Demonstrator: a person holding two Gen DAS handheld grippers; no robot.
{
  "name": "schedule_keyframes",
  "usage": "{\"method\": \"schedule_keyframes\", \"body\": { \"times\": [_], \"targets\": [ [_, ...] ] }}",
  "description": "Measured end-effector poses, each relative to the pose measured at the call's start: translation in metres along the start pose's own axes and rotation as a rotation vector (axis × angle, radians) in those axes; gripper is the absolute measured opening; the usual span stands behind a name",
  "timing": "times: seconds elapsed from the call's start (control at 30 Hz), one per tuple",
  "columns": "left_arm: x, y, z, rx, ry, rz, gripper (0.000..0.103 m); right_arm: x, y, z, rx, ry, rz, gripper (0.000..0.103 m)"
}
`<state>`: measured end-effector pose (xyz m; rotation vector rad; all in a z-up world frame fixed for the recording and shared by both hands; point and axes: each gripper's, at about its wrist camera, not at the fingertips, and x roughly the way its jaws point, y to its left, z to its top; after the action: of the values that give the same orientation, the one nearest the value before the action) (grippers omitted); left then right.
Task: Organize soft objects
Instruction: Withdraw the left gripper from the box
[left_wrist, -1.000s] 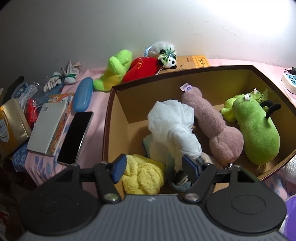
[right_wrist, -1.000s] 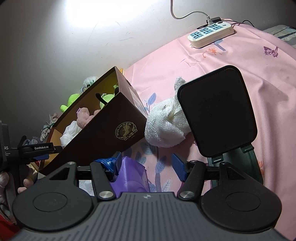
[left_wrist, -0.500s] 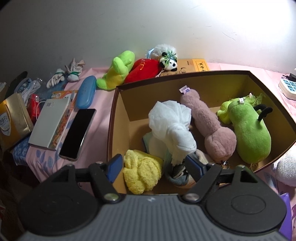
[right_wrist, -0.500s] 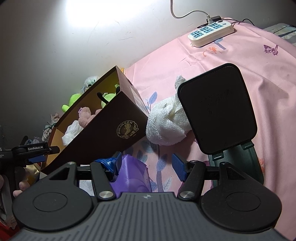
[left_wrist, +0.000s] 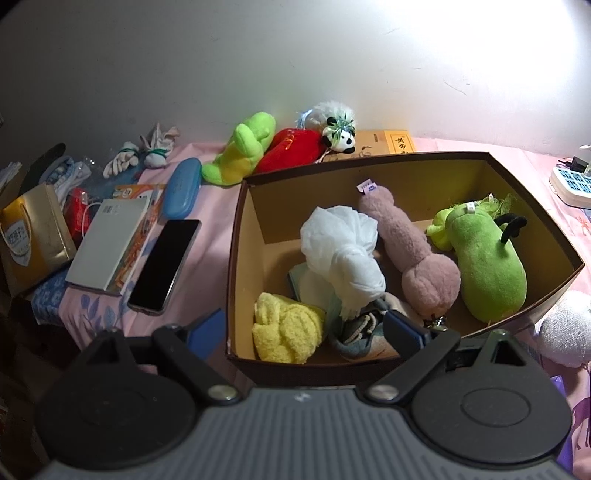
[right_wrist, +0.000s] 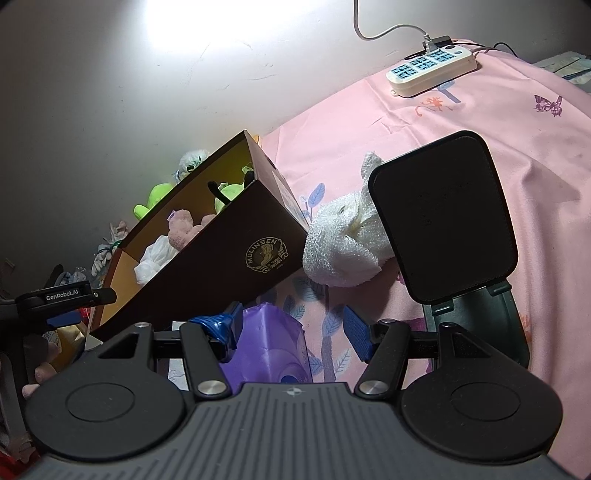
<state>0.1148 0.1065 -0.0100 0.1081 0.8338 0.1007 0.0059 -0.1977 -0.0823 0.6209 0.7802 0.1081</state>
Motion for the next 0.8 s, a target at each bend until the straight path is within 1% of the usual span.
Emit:
{"method": "schedule_keyframes", "body": {
  "times": [0.13,0.4,0.63,0.8],
  "targets": [
    [-0.007,0.002,-0.005,-0.017,0.006,-0.011,0.096,-0.002,0.002,-0.001,-0.004,0.002,0.005,0.046],
    [-0.024,0.001,-0.024,-0.04,0.032,-0.061,0.096,-0.005,0.002,-0.006,-0.007,0.01,0.003,0.046],
    [-0.022,-0.013,-0.049,-0.023,0.104,-0.13,0.096,-0.006,0.005,-0.011,-0.017,0.015,0.0,0.046],
    [-0.018,-0.024,-0.068,-0.002,0.161,-0.176,0.096,-0.011,0.004,-0.003,-0.013,-0.016,-0.007,0.046]
  ]
}}
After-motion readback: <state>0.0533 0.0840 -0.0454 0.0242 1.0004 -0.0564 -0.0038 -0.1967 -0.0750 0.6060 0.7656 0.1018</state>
